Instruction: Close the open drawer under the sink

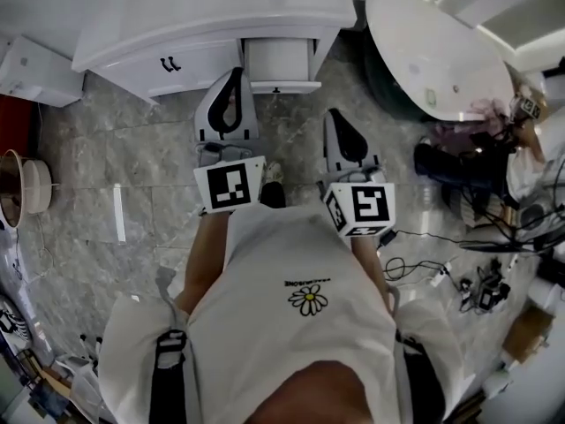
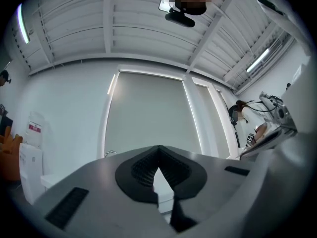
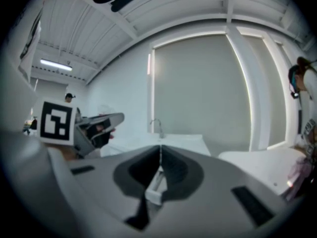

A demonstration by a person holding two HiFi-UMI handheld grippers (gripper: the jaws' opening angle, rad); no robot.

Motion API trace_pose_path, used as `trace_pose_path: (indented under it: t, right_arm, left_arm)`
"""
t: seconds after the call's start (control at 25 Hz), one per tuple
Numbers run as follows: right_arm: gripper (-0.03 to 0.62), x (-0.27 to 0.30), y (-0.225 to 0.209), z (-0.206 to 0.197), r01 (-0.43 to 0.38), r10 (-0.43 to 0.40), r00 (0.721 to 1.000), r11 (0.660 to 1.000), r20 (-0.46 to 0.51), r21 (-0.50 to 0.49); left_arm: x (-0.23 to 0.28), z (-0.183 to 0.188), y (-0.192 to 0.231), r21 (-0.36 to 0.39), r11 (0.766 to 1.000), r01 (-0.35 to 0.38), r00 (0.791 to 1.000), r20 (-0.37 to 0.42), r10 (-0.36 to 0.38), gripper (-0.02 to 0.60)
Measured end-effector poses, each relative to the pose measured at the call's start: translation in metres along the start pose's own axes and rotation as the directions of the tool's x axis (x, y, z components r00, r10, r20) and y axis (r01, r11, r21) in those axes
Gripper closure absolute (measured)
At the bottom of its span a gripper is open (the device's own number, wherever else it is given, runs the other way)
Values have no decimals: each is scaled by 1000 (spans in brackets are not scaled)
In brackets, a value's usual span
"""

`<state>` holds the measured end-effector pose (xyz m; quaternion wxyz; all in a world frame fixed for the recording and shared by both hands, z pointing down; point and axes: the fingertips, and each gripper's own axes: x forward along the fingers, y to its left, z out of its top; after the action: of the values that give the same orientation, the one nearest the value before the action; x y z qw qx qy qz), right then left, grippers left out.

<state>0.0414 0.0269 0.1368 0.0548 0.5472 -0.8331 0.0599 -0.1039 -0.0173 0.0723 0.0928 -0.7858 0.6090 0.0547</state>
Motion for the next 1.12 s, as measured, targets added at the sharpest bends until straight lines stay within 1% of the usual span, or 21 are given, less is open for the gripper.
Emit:
trace_pose_path:
  t: [0.04, 0.16, 0.24, 0.4, 0.6, 0.8, 0.96, 1.12]
  right_arm:
    - [565, 11, -7, 2, 18, -18, 1000, 1000, 6, 13]
    - [565, 32, -24, 10, 73, -73, 997, 996, 12, 43]
    - [565, 45, -32, 15, 103, -103, 995, 994, 14, 40]
    - [565, 62, -45, 16, 134, -134, 991, 990, 0, 36]
    - [565, 78, -52, 23, 114, -115, 993, 993, 22, 27]
    - [565, 95, -57, 33, 76, -78, 995, 996, 60, 36]
    - [565, 99, -61, 36, 41, -42, 997, 999, 70, 23]
    - [565, 99, -74, 36, 36, -38, 996, 999, 77, 26]
  left_arm:
    - [9, -4, 7, 4, 1000, 0, 1000, -8, 0, 561]
    - [28, -20, 28, -36, 999, -20, 999, -42, 19, 561]
    - [41, -30, 39, -43, 999, -31, 997, -69, 28, 561]
    - [55, -45, 46, -58, 997, -41, 996, -87, 36, 561]
    - [66, -51, 41, -61, 997, -52, 993, -106, 45, 561]
    - [74, -46, 36, -30, 997, -67, 993, -101, 63, 561]
    - [79, -49, 35, -30, 995, -95, 990, -105, 92, 561]
    - [88, -46, 26, -28, 995, -99, 991, -94, 96, 561]
